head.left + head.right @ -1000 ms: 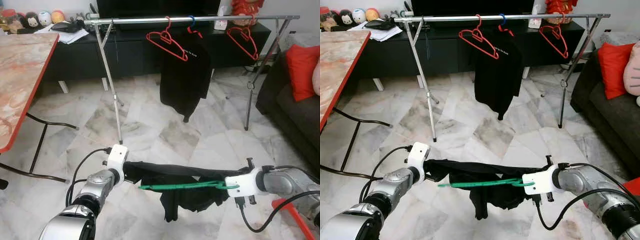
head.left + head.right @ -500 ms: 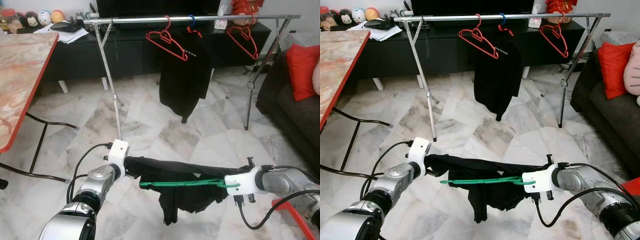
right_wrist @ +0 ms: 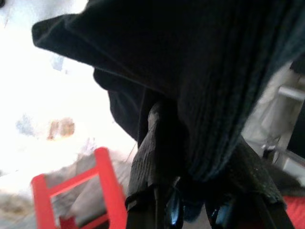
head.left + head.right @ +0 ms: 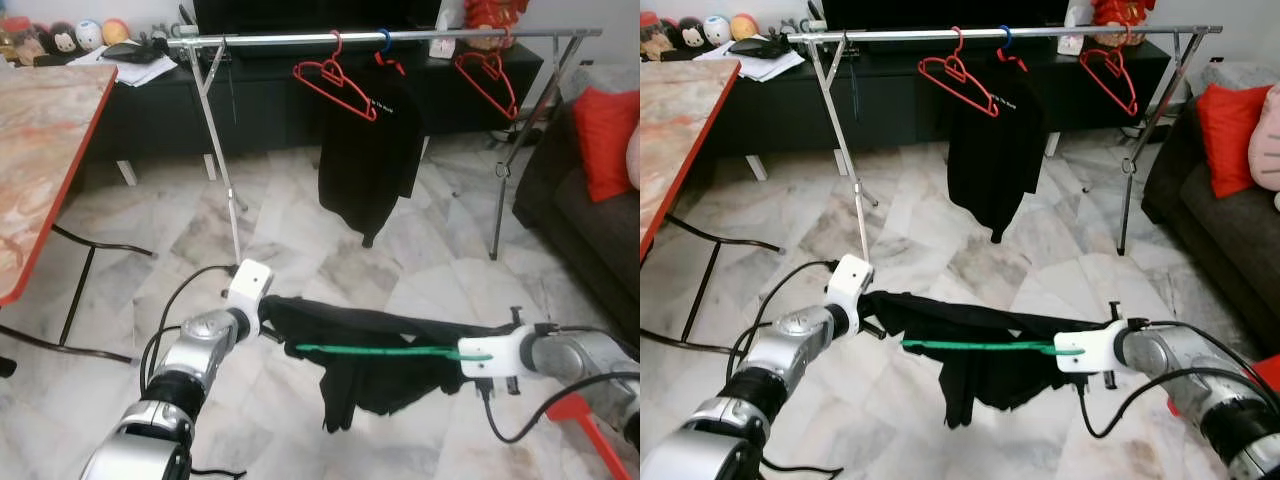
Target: Hang hanger
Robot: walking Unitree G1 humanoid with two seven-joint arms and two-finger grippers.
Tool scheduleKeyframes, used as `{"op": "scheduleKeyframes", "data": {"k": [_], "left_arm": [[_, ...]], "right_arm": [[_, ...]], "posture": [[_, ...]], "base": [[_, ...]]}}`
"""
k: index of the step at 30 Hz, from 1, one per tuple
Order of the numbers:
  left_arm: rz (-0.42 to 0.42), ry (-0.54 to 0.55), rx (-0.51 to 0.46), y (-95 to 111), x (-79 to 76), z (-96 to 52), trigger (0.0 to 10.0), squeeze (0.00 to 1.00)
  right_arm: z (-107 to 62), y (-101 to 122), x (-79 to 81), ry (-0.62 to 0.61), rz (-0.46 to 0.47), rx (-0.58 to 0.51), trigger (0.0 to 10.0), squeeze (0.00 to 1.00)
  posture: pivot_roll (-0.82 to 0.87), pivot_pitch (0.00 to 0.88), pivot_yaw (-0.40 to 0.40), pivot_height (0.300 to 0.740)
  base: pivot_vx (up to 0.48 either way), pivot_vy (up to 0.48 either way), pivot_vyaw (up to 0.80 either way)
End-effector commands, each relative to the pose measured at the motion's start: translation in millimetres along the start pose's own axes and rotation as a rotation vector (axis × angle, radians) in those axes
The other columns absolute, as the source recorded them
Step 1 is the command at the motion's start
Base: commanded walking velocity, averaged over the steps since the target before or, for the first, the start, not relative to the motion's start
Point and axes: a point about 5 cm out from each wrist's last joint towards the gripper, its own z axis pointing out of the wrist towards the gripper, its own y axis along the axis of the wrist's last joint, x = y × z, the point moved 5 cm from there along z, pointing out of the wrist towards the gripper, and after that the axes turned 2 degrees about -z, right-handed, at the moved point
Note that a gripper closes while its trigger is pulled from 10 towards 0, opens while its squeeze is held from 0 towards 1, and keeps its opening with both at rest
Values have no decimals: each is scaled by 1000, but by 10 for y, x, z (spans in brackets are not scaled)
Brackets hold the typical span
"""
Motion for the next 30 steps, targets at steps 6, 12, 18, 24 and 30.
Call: {"op": "scheduleKeyframes", "data": {"k": [6, 12, 18, 24, 30], "left_arm": [[253, -272, 196, -292, -224, -415, 10000, 0], [268, -277, 326, -585, -286, -464, 10000, 0], [266, -245, 359, -658, -307, -452, 10000, 0], [256, -25, 309, -578, -49, -313, 10000, 0], [274, 16, 296, -552, 4, -272, 10000, 0]], "right_arm": [[-81, -608, 277, 86, 103, 256, 0, 0], [-68, -568, 261, 79, 110, 243, 0, 0], [-50, -445, 273, 92, 115, 173, 0, 0], [-15, -238, 315, 120, 168, 72, 0, 0], [-26, -239, 337, 143, 157, 73, 0, 0]], "posture": [[-184, 51, 3, 740], [-190, 57, 6, 740], [-189, 62, 4, 740], [-195, 59, 6, 740], [-195, 55, 4, 740]], "base": [[0, 0, 0], [0, 0, 0], [0, 0, 0], [0, 0, 0], [0, 0, 0]]}}
